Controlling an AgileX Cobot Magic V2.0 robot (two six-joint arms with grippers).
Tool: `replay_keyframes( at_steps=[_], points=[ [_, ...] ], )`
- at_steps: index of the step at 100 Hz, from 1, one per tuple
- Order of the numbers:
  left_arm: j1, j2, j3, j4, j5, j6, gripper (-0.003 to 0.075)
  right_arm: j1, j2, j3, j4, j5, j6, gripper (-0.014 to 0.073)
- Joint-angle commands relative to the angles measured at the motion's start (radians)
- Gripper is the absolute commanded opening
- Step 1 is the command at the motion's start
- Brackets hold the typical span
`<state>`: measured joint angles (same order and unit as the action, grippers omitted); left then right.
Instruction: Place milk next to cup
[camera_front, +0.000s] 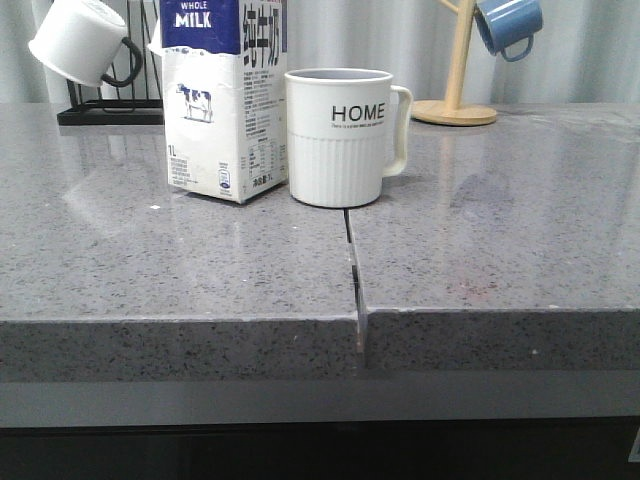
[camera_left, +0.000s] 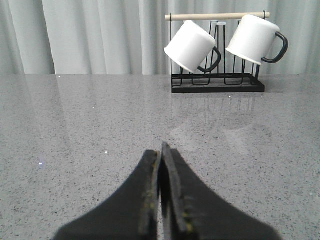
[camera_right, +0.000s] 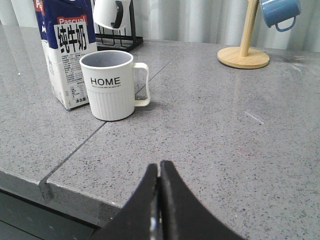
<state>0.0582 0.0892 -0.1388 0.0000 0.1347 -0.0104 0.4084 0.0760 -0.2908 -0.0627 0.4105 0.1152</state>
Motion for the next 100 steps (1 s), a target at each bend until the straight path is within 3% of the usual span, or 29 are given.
replay_keyframes(
  at_steps=[1, 32, 38, 100],
  points=[
    [0.001, 0.010, -0.010, 0.000, -0.102, 0.000, -0.0021, -0.003, 0.011, -0.025, 0.000, -0.077, 0.000, -0.0067],
    [-0.051, -0.127, 0.186, 0.000, -0.160, 0.000, -0.0021, -0.003, 0.011, -0.025, 0.000, -0.077, 0.000, -0.0067],
    [-0.055, -0.127, 0.178, 0.000, -0.085, 0.000, -0.0021, -0.003, 0.012, -0.025, 0.000, -0.078, 0.000, -0.0067],
    [-0.056, -0.127, 0.183, 0.000, -0.092, 0.000, -0.0021, -0.003, 0.012, -0.025, 0.000, -0.078, 0.000, -0.0067]
  ],
)
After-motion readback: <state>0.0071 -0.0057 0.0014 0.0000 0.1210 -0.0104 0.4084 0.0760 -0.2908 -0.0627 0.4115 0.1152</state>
